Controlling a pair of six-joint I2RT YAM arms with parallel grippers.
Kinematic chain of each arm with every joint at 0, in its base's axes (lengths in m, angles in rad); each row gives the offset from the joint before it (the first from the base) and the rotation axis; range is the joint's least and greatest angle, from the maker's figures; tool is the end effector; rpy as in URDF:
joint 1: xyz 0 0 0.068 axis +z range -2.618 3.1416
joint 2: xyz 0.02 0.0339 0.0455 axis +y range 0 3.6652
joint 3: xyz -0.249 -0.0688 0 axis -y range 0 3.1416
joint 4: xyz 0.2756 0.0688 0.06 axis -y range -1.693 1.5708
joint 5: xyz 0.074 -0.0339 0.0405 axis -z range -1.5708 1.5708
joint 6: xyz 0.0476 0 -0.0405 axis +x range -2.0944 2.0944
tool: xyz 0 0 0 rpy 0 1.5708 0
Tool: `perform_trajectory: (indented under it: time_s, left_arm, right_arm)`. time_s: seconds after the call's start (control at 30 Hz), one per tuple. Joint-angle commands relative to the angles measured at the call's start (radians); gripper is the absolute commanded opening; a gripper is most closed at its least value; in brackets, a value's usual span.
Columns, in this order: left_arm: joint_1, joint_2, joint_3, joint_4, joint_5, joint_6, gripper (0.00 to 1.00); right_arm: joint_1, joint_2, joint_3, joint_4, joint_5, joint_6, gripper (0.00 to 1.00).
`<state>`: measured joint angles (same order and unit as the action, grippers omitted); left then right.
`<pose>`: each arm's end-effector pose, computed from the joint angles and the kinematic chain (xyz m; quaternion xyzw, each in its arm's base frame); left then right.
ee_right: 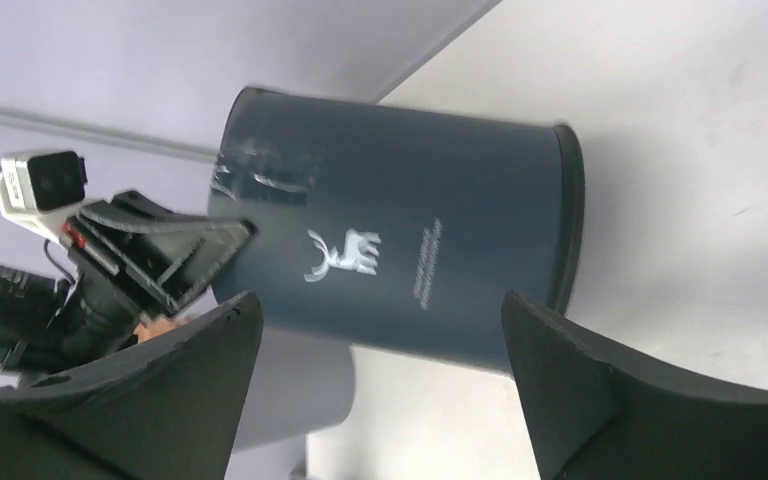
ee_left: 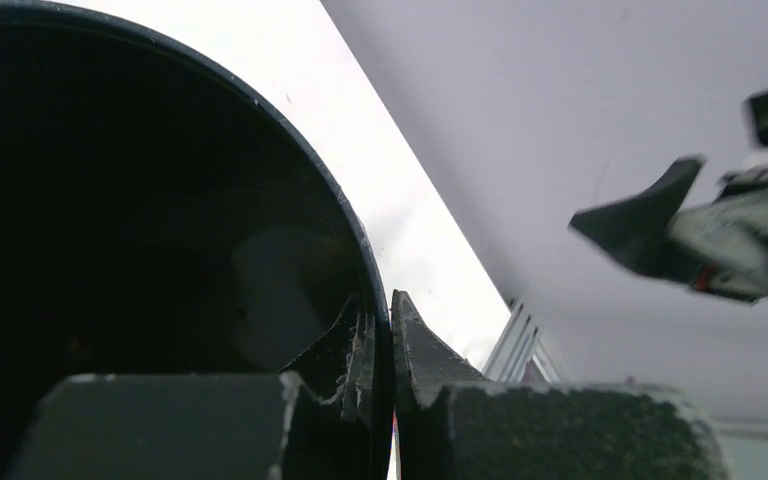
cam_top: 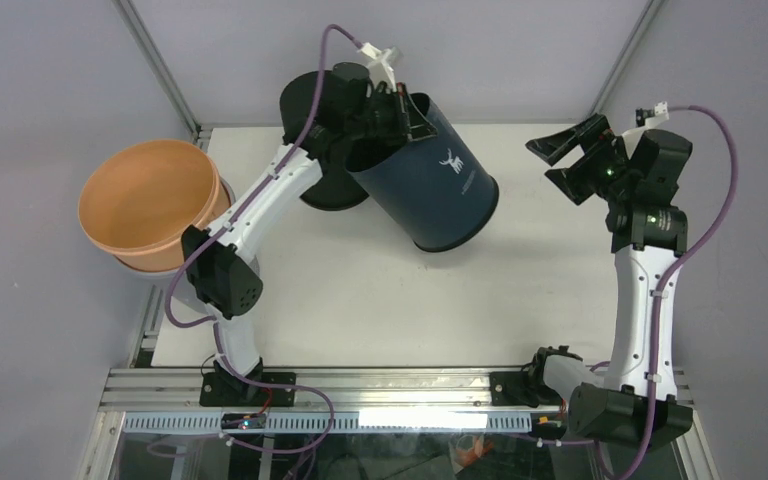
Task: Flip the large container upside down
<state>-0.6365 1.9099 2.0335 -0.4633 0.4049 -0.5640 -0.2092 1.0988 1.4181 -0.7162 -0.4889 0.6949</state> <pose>0.3748 -0.3004 0.4026 0.1450 0.7951 -0.4550 0.3740 0.2557 -0.0314 0.4339 0.2323 0.7853 0.3248 0.4731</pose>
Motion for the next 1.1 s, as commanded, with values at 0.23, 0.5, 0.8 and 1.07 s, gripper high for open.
perform_trajectory:
  time_s: [0.23, 0.5, 0.8, 1.07]
  left_arm:
    - [0.089, -0.292, -0.049, 0.491, 0.128, -0.245, 0.0]
    - [0.118, -0.299, -0.11, 0.646, 0.205, -0.405, 0.0]
    - [0.123, -0.278, -0.11, 0.668, 0.238, -0.437, 0.0]
    - [0.129, -0.264, -0.168, 0.697, 0.256, -0.478, 0.0]
  right_arm:
    - [0.003, -0.164, -0.465, 0.632, -0.373, 0.269, 0.92]
    - [0.043, -0.262, -0.879, 1.399, -0.429, 0.602, 0.9]
    - [0.062, -0.266, -0.841, 1.629, -0.429, 0.663, 0.76]
    - [0.07, -0.27, -0.779, 1.59, -0.39, 0.644, 0.23]
